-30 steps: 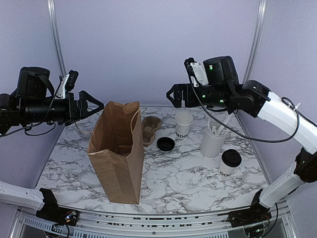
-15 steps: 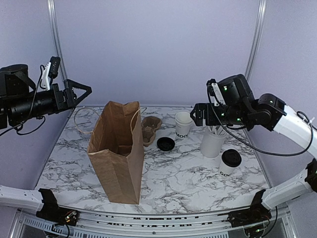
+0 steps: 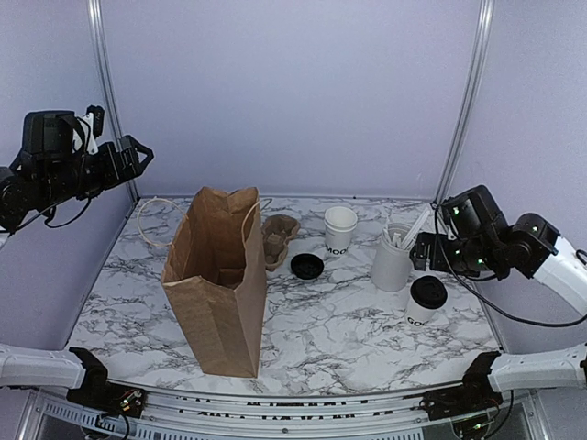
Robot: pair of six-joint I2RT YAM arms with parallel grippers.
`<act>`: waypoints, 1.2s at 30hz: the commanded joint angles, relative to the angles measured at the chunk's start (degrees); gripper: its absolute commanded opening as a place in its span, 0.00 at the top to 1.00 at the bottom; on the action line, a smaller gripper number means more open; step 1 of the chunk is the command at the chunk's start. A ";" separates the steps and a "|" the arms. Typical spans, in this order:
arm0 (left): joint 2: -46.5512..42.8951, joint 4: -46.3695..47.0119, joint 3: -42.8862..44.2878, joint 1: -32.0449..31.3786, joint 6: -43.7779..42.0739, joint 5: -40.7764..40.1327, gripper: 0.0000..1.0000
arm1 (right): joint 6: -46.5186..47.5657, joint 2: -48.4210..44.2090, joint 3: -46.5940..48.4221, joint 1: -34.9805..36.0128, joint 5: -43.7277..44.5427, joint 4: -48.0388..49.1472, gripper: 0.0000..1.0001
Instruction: Pack the takeout coffee
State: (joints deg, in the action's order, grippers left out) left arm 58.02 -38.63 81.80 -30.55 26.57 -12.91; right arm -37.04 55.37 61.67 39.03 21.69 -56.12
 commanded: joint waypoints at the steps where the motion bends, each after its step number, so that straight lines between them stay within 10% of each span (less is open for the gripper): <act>1: 1.54 0.48 -0.91 6.93 0.48 11.27 0.01 | -3.08 -2.98 -4.29 -3.67 -1.04 -3.47 0.00; 36: 1.70 3.26 -7.14 14.11 1.72 21.30 0.01 | 1.83 4.13 -14.55 -9.84 -3.32 6.33 0.15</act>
State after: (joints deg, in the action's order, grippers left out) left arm 59.86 -37.06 75.09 -16.82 28.08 7.53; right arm -34.48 58.46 47.75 29.82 18.17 -50.13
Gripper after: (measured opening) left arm 0.993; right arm 0.856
